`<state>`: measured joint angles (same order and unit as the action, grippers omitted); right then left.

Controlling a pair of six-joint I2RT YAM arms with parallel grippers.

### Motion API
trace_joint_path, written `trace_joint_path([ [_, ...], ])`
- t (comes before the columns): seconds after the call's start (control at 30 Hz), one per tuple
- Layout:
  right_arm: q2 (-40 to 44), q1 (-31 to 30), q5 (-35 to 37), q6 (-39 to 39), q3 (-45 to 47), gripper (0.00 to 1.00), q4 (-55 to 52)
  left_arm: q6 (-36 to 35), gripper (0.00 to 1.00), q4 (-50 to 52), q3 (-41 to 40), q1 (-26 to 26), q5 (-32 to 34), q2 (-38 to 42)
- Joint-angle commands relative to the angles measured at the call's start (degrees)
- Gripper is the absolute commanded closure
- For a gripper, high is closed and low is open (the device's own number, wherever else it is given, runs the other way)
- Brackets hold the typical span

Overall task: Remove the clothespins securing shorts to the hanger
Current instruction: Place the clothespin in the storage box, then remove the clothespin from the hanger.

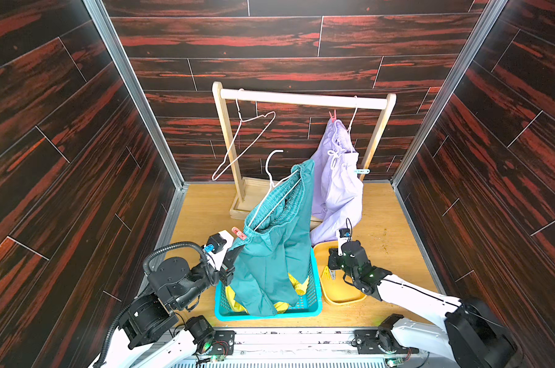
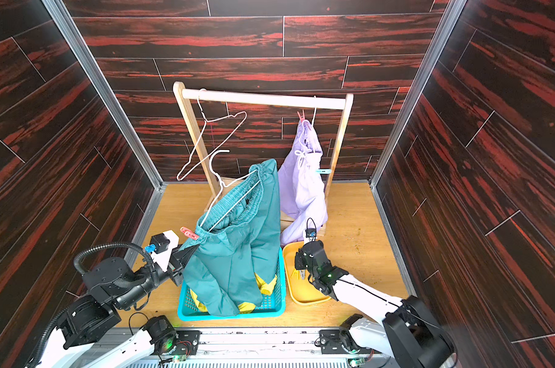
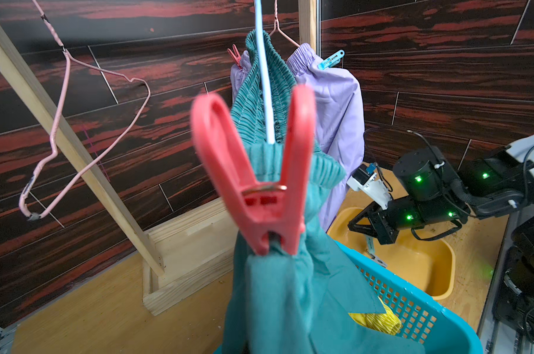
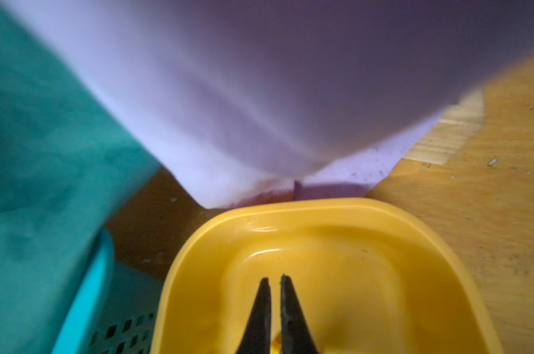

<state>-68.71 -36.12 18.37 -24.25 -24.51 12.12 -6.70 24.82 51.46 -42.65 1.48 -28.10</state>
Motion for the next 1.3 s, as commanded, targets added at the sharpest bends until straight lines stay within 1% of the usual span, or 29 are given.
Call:
trace_joint_path([
  [0.0, -1.8, -0.3, -0.5, -1.5, 1.3, 0.90, 3.0, -0.3, 1.00, -3.5, 0.8, -0.1, -0.5, -0.2],
  [0.2, -2.8, -0.2, 0.1, -1.9, 1.9, 0.75, 3.0, -0.3, 1.00, -3.4, 1.0, 0.0, -0.4, -0.4],
  [0.33, -2.0, -0.2, 0.1, -1.5, 1.9, 0.68, 2.2, -0.2, 1.00, -3.3, 1.2, 0.0, -0.6, -0.6],
  [0.47, 1.0, -0.3, 0.4, -0.8, 2.1, 0.59, 1.2, 0.1, 1.00, -3.3, 1.2, 0.0, -0.7, -0.6],
  [0.6, 5.3, -0.8, 0.7, 1.0, 2.5, 0.53, 0.5, 0.2, 1.00, -3.4, 1.2, 0.0, -0.9, -0.6],
  [0.7, 9.5, -3.2, 1.6, 4.5, 3.2, 0.49, 0.8, 0.2, 1.00, -3.3, 1.2, 0.0, -1.0, -0.5],
  [0.8, 14.0, -7.3, 5.1, 8.3, 2.5, 0.47, 0.2, 0.4, 1.00, -3.2, 1.4, 0.0, -1.3, -0.3],
  [0.9, 17.1, -11.2, 9.3, 11.9, 0.0, 0.45, -0.5, 0.4, 1.00, -2.9, 1.4, 0.0, -1.4, 0.0],
  [1.0, 18.8, -13.6, 11.9, 16.9, -3.9, 0.39, 0.7, 0.4, 1.00, -2.7, 1.4, 0.0, -1.4, 0.3],
  [1.07, 19.2, -13.6, 11.4, 20.0, -6.9, 0.33, 2.9, 0.4, 1.00, -2.9, 1.3, 0.0, -1.8, 0.7],
  [1.1, 18.9, -13.6, 11.0, 21.7, -8.8, 0.27, 4.3, 0.4, 1.00, -3.3, 1.2, -0.1, -2.1, 0.9],
  [1.13, 18.2, -13.6, 10.4, 23.4, -10.7, 0.17, 5.9, 0.5, 1.00, -3.6, 0.9, 0.0, -2.3, 1.2],
  [1.17, 17.2, -13.6, 9.7, 25.0, -12.7, 0.05, 7.0, 0.5, 1.00, -3.8, 0.9, 0.0, -2.4, 1.4],
  [1.2, 15.7, -13.7, 8.5, 26.6, -15.4, 0.02, 7.8, 0.6, 1.00, -3.9, 0.8, 0.0, -2.6, 1.4],
  [1.27, 12.6, -13.6, 6.4, 28.3, -21.4, 0.02, 8.3, 0.8, 1.00, -3.8, 0.7, 0.0, -2.9, 1.4],
])
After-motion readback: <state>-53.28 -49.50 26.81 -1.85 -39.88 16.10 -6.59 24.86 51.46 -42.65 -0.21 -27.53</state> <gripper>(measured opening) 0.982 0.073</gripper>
